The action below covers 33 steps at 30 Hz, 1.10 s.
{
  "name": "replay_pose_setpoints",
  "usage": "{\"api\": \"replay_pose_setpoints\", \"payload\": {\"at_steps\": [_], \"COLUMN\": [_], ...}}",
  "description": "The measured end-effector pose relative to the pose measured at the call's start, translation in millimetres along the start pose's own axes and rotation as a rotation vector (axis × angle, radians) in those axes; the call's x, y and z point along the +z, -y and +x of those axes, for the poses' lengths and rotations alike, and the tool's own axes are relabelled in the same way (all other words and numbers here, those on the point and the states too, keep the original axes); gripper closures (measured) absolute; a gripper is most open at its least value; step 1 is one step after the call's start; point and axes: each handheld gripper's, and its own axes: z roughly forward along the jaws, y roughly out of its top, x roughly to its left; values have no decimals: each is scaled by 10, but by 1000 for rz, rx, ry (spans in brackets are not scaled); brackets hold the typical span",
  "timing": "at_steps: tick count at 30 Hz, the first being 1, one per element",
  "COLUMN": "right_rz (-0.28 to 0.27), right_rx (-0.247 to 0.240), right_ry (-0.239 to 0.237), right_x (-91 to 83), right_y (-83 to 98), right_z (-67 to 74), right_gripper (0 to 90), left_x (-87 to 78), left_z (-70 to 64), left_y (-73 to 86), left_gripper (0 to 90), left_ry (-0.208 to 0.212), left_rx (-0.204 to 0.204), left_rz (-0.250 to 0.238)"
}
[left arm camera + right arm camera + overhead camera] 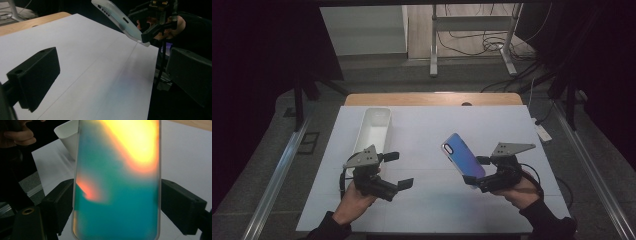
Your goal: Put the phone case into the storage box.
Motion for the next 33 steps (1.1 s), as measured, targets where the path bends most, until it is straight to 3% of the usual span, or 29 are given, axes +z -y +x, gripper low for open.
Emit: {"api": "replay_pose_setpoints", "payload": {"at_steps": [24, 33], "right_rz": [-47, -52], "right_rx": [-31, -36], "right_ry": [-58, -69], "right_x": [-27, -7], "right_y": [-21, -30], "right_z": [127, 163], "right_gripper": [168, 168], "left_x": [470, 596], "left_z": [24, 19], "left_y": [-199, -263], "left_gripper": [0, 2], "left_ry": [181, 227], "left_rx": [21, 31], "left_rz": [29, 36]}}
